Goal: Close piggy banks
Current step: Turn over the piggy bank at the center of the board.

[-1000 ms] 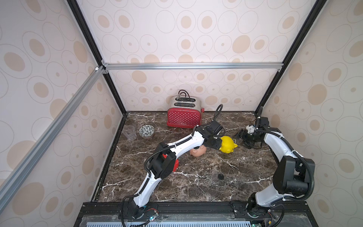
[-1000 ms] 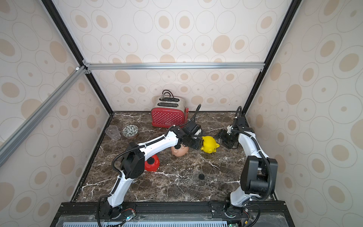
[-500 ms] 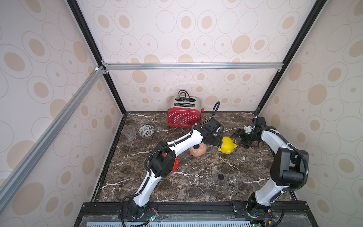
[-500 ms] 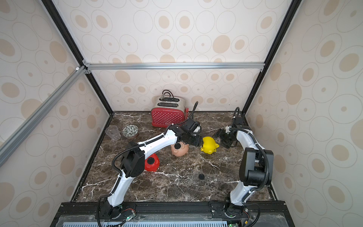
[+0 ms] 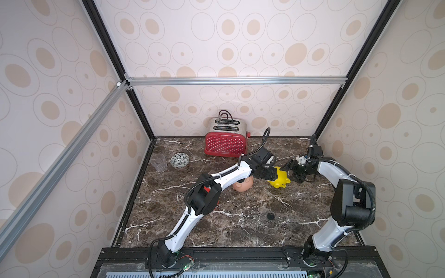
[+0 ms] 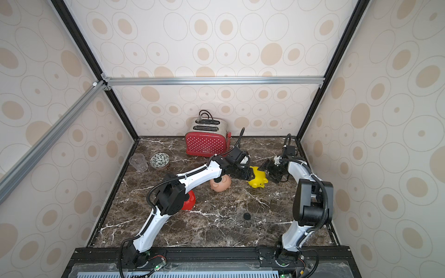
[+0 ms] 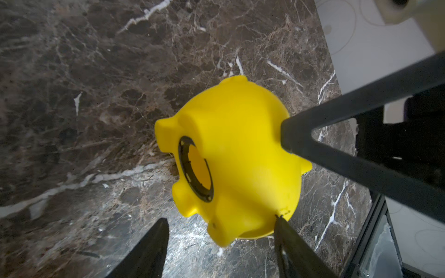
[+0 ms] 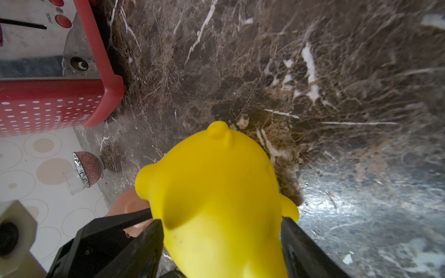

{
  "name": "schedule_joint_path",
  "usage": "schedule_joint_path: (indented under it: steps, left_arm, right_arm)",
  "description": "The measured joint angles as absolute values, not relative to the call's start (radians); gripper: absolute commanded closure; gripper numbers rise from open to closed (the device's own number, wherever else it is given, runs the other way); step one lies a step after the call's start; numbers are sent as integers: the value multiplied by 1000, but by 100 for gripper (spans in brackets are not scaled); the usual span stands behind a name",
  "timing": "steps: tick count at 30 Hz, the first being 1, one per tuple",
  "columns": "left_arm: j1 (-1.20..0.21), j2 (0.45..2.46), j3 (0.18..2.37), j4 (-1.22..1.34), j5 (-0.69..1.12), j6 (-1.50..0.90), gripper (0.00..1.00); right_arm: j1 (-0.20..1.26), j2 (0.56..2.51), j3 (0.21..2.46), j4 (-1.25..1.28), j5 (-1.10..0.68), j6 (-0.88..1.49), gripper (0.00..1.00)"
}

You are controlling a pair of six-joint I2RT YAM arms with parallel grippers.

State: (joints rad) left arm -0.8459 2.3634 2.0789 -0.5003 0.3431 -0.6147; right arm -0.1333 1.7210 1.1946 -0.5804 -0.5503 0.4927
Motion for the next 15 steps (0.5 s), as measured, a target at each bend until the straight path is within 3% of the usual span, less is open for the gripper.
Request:
schedule_joint_path:
  steps: [8, 15]
  left_arm:
    - [-836, 2384, 2102, -427, 374, -635, 36]
    - [-833, 2400, 2125, -377, 385, -638, 27]
  right_arm:
    - [-133, 1729, 1193, -562, -558, 498, 25]
    - [-133, 1734, 1188, -544, -573, 508, 25]
